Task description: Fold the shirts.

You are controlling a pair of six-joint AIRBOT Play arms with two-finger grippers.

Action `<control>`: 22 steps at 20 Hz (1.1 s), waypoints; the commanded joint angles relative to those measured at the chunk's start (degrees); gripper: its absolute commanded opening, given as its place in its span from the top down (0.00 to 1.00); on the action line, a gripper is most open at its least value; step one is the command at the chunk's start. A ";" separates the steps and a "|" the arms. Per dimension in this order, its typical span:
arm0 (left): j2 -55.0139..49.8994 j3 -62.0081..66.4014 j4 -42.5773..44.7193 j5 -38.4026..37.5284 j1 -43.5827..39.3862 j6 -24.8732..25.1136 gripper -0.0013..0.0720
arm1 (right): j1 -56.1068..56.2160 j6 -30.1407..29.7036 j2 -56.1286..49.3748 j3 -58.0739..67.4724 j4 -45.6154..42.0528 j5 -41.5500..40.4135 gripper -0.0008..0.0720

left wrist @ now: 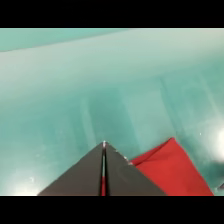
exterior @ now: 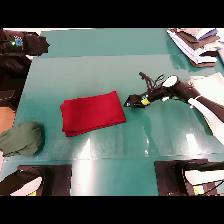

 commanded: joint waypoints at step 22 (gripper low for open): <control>0.04 0.09 -2.80 6.40 -14.29 -0.68 0.93 | -28.59 3.30 3.39 26.71 -15.80 1.14 0.97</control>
